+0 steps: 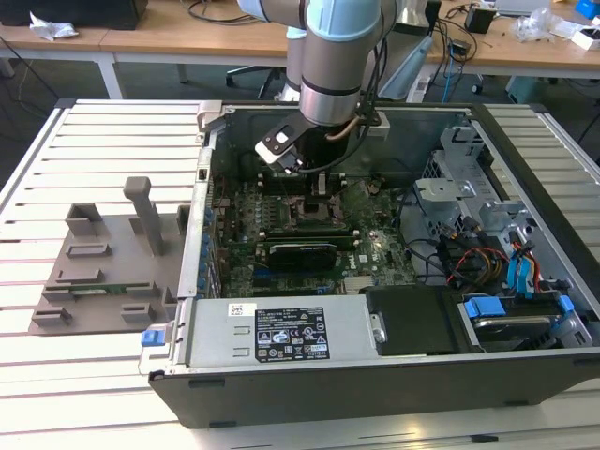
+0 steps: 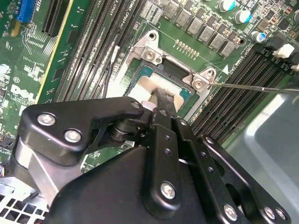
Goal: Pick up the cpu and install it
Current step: 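Place the cpu into insertion slot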
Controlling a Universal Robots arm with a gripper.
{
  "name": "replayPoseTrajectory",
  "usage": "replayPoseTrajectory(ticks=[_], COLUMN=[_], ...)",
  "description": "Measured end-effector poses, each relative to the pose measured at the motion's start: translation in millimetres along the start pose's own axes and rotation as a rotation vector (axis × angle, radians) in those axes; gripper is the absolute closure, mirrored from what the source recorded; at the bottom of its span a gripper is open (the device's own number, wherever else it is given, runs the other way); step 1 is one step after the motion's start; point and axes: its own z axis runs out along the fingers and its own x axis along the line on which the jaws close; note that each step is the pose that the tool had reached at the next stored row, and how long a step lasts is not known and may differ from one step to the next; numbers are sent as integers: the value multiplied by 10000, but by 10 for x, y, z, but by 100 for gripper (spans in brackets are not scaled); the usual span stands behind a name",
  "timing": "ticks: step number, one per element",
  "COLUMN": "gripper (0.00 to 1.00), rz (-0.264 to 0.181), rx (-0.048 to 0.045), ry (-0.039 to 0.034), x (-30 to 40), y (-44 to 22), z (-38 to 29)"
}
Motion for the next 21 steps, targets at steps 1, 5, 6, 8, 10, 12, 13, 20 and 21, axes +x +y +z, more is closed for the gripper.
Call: replayPoseTrajectory(ticks=[1, 5, 6, 8, 10, 12, 13, 20, 21], gripper=[89, 89, 89, 89, 89, 89, 89, 89, 89], rz=[0, 0, -2, 0, 0, 0, -1, 2, 2], rx=[-2, -8, -23, -8, -6, -7, -7, -6, -5], ry=[-1, 6, 25, 10, 3, -6, -10, -41, -43], x=[-1, 0, 3, -4, -8, -12, -13, -22, -23], y=[6, 60, 65, 58, 54, 50, 49, 38, 37], z=[1, 0, -12, -123, -201, -293, -319, -542, -561])
